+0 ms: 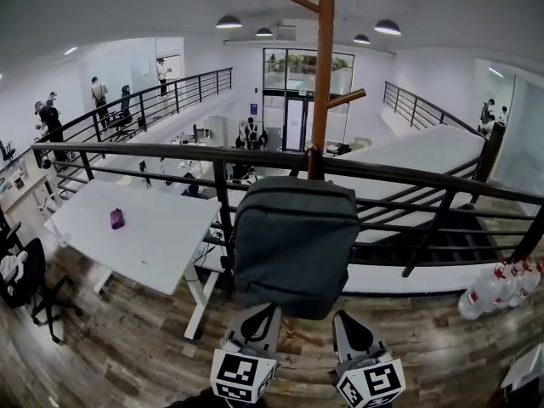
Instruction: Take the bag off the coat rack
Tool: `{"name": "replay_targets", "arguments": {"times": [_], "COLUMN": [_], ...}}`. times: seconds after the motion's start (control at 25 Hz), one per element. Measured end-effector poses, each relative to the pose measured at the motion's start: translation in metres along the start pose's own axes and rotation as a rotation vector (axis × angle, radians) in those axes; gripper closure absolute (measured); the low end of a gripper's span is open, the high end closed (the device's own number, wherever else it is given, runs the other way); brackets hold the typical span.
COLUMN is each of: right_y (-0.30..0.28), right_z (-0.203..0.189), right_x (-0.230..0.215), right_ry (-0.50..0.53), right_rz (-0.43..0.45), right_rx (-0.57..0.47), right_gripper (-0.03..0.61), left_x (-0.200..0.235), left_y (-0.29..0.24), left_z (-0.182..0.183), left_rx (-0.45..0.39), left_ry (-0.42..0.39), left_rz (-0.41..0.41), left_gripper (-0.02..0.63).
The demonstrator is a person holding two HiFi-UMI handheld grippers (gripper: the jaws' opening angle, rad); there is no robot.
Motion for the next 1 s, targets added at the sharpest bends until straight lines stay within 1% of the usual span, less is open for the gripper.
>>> {"name": "replay_targets", "arguments": {"times": [0.12,0.28,0.48,0.6,0.72,0.84,1.0], "right_y": [-0.026,-0.053,-0.086,-0.104,-0.128,-0.151,-0.172], "right_z": [0.026,0.06,0.086,0.106,0.132,0.157,0.185], "right_x": [0.001,-0.012,-0.027,-0.035,-0.038,-0.042,-0.055], "right_ry": [0.017,0.049,0.091,0.128,0.163,0.165,0.168], "right_rz": [-0.033,-0.089,-0.131,-0.135,-0.125,-0.098,-0.06], "right_rx": [-0.027,-0.071,-0.102,-0.111,-0.122,-0.114,-0.057], "right_gripper": [0.571,0.571,0.571,0.571,0.571,0.571,0.571], "left_x": [0.04,0.091,0.139,0.152,0.167,0.172,0.16], "left_y": [-0.011,-0.028,-0.06,-0.081,-0.103,-0.129,-0.166], "left_z": [0.023,0.054,0.075,0.091,0.116,0.144,0.176], "left_rx": [-0.045,-0.103,-0.158,-0.176,-0.213,-0.232,-0.207], "left_ry": [-0.023,-0.04,-0.049,-0.061,-0.084,-0.089,-0.099], "left_rz": [-0.012,-0.01,0.001,-0.013,-0.033,-0.088,-0.176], "left_gripper": [0.604,0.604,0.604,0.604,0.604,0.604,0.604]}}
Point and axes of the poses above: the fingertips, and each gripper's own axes: y backward along the fingers, x to its left, z out of its top, the point moved 7 cm from there along y, backward along the fingers, and after that the axes turned 10 degrees about -y, right-handed, at the moved point
